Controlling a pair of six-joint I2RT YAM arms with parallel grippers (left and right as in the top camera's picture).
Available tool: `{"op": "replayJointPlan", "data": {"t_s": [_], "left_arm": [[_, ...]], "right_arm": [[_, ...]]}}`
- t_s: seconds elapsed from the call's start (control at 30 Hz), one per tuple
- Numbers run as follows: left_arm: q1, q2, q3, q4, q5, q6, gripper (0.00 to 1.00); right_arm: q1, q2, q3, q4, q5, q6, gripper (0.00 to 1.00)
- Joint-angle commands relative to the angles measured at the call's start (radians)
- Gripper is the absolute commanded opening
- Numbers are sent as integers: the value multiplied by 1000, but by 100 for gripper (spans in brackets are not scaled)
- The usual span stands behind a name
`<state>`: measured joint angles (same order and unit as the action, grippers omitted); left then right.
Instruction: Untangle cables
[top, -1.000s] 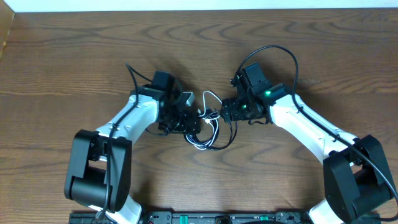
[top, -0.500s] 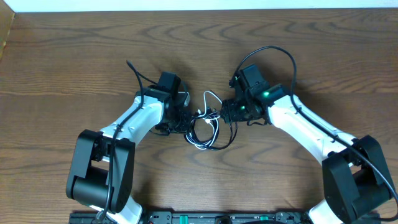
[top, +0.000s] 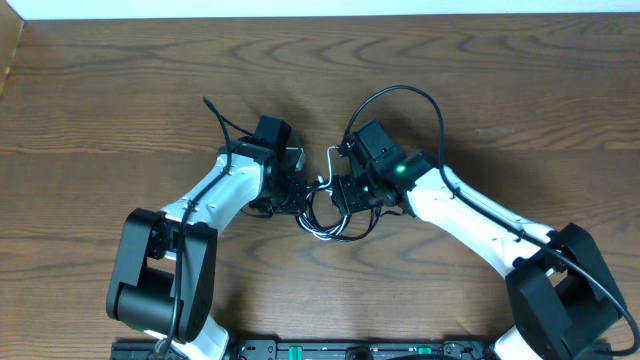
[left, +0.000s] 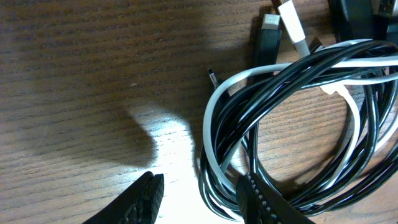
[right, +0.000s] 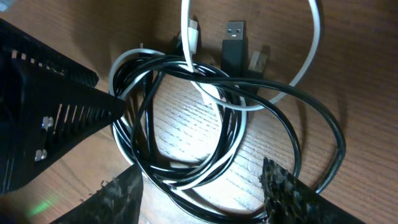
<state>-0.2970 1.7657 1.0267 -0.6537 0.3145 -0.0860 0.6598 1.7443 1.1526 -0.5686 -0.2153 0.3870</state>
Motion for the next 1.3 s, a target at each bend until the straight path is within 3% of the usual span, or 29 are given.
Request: {"op": "replayJointPlan", "data": {"t_s": [0.0, 0.2, 0.47, 0.7, 1.1, 1.27], "left_arm": [[-2, 31, -9, -4, -13, -23, 44], [-2, 52, -8, -3, -13, -29, 44], [-1, 52, -8, -11, -107, -55, 12], [-1, 52, -8, -13, -107, -55, 7], [-1, 52, -8, -14, -127, -58, 8], [-1, 52, -8, -18, -158, -72, 8]], "right_arm": [[23, 20, 4, 1, 35, 10, 59], [27, 46, 3, -5, 134, 21, 63], [27, 102, 0, -4, 154, 20, 69], [30, 107, -2, -5, 153, 47, 71], [42, 107, -5, -122, 166, 60, 73], [42, 107, -50, -125, 256, 61, 74]]}}
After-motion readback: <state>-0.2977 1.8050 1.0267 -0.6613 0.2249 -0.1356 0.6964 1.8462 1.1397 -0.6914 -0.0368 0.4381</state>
